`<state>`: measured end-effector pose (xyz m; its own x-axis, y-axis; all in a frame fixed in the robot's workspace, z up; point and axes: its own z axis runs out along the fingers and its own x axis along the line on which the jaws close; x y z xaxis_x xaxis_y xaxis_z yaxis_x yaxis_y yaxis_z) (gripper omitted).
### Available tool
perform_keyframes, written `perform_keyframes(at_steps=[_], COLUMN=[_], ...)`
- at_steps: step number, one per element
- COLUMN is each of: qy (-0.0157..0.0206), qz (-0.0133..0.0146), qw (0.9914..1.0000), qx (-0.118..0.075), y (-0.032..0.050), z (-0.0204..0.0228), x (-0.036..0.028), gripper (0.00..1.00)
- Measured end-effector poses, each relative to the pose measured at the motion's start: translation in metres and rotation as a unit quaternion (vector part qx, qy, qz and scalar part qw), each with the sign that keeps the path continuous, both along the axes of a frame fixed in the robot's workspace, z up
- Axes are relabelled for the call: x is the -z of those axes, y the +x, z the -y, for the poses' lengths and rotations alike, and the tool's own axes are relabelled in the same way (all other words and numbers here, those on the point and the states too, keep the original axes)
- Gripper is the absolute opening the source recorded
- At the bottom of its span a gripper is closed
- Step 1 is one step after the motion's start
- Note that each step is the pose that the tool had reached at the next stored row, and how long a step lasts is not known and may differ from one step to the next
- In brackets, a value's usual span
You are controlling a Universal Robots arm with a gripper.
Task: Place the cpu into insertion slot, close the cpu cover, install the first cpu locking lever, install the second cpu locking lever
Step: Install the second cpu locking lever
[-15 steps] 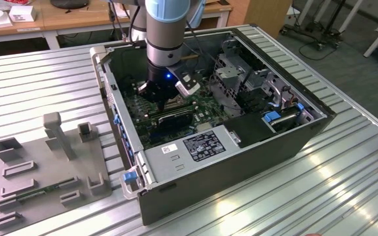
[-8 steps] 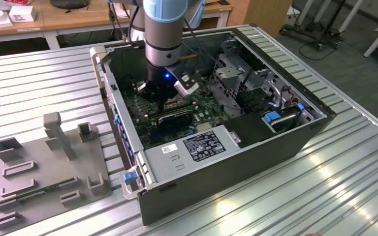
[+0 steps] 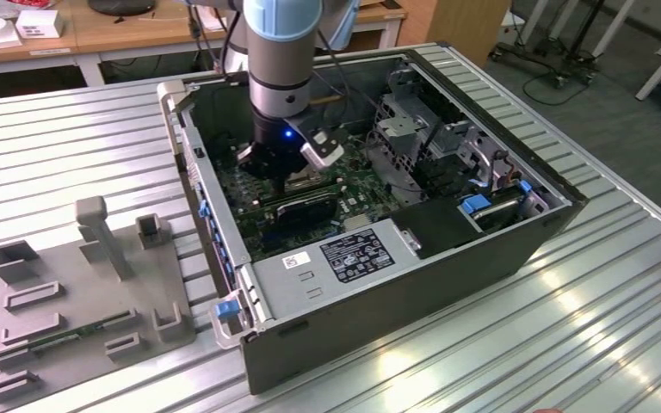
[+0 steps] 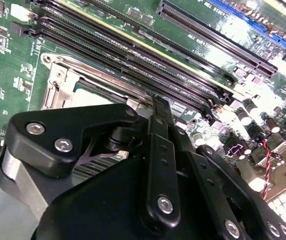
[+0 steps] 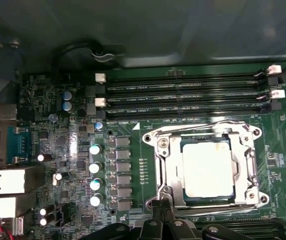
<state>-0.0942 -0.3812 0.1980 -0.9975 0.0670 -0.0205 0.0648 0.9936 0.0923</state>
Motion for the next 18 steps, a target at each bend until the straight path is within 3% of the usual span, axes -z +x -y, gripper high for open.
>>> perform_keyframes(at_steps=[8, 18], qy=[-0.0001, 0.0000], qz=[0.0056, 0.0062], qw=[0.99998, 0.99998], qx=[0.000, 0.000], y=[-0.0051, -0.0062], z=[0.0001, 0.0000], x=[0.0023, 0.0028], gripper=[0.11, 0.11])
